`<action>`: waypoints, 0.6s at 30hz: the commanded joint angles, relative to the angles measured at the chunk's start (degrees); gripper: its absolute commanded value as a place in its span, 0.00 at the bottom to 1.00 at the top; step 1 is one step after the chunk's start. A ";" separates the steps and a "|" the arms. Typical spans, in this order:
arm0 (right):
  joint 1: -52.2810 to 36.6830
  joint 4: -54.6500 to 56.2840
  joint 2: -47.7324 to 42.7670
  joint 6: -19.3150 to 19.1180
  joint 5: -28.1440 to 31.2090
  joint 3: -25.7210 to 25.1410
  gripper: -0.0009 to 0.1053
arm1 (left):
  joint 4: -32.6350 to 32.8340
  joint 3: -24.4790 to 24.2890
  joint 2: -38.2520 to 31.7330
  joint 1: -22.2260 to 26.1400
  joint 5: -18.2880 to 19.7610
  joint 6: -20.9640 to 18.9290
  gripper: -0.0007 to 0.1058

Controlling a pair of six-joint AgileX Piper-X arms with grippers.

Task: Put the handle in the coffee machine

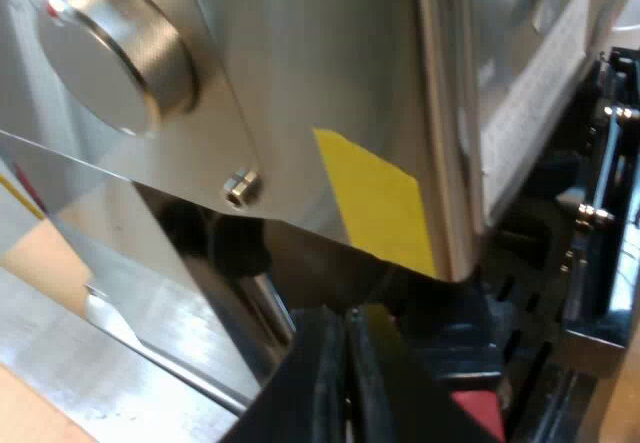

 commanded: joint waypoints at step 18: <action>-0.29 -4.47 -1.29 -1.15 -0.57 -0.73 0.43 | 3.50 -0.79 3.44 0.05 -10.77 1.10 0.01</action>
